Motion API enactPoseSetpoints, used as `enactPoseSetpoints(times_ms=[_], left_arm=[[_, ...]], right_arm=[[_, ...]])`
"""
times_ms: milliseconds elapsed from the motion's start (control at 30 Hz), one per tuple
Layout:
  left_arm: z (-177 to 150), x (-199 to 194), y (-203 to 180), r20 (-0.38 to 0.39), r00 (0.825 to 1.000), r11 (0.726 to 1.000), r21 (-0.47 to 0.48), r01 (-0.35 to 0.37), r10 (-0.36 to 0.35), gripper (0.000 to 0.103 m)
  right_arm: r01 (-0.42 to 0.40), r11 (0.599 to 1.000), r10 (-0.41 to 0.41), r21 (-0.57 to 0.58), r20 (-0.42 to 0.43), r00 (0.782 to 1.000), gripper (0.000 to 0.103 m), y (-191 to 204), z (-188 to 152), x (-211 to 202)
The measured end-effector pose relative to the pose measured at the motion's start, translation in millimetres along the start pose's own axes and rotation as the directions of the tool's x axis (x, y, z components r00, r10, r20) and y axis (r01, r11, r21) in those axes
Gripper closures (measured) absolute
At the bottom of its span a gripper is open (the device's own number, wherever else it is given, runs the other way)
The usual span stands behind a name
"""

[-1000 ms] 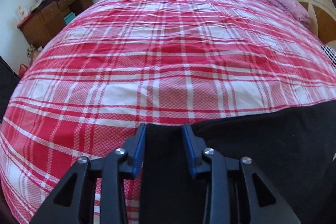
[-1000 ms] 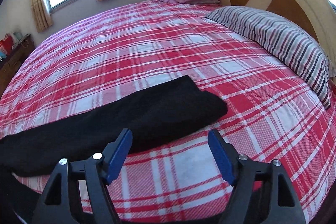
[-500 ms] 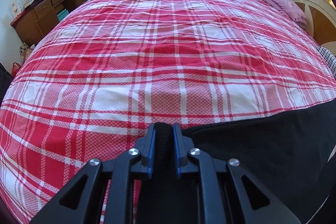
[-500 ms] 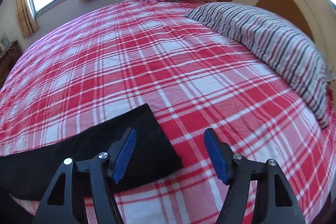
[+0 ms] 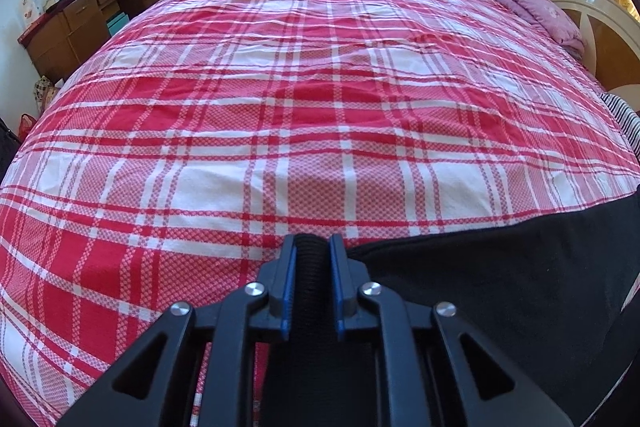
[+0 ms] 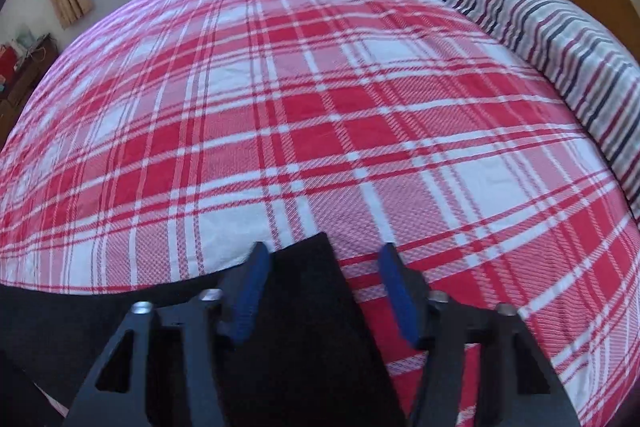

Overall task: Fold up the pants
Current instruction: 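Lower both tools onto the black pants and close them on the fabric edge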

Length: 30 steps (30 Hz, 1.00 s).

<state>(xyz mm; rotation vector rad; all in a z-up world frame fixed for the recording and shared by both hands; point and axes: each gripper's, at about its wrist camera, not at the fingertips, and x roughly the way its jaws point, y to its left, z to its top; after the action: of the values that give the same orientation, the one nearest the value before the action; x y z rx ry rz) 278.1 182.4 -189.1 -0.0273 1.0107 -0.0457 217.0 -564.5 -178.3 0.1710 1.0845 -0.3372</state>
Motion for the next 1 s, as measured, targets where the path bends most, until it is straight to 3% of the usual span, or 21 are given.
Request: enactPoseSetpoints(times_ms=[33, 133, 200, 367, 533, 733, 867, 1000], left_arm=[[0.0, 0.4, -0.2, -0.001, 1.000, 1.000, -0.002, 0.000, 0.000, 0.087], [0.1, 0.5, -1.4, 0.002, 1.000, 1.000, 0.002, 0.001, -0.001, 0.088], [1.4, -1.7, -1.9, 0.008, 1.000, 1.000, 0.001, 0.005, -0.005, 0.089], [1.8, -18.6, 2.8, 0.059, 0.998, 0.999, -0.017, 0.037, -0.036, 0.090], [-4.0, -53.1, 17.2, 0.170, 0.980, 0.990, -0.074, 0.120, -0.106, 0.090], [-23.8, -101.3, 24.6, 0.321, 0.930, 0.978, -0.054, 0.203, -0.176, 0.090], [-51.9, -127.3, 34.4, 0.407, 0.887, 0.967, -0.035, 0.254, -0.218, 0.090], [-88.4, -134.6, 38.8, 0.422, 0.872, 0.961, -0.008, 0.277, -0.248, 0.090]], right_arm=[[-0.012, 1.000, 0.012, -0.013, 0.003, 1.000, 0.073, 2.4, -0.6, -0.7], [0.002, 0.999, -0.001, -0.036, 0.016, 1.000, 0.092, 8.8, -1.0, -6.5], [0.009, 0.999, -0.008, -0.047, 0.033, 0.999, 0.098, 11.8, -0.8, -14.1], [-0.007, 0.998, 0.015, -0.056, 0.138, 0.990, 0.098, 17.2, -4.1, -55.6], [-0.026, 0.998, 0.038, -0.051, 0.266, 0.963, 0.098, 12.4, -18.9, -109.0], [-0.069, 0.996, 0.085, -0.053, 0.429, 0.899, 0.099, -4.6, -73.2, -168.7], [-0.078, 0.997, 0.079, -0.022, 0.467, 0.881, 0.099, -21.3, -122.7, -183.5], [-0.099, 0.995, 0.073, 0.034, 0.451, 0.890, 0.099, -42.3, -168.6, -179.2]])
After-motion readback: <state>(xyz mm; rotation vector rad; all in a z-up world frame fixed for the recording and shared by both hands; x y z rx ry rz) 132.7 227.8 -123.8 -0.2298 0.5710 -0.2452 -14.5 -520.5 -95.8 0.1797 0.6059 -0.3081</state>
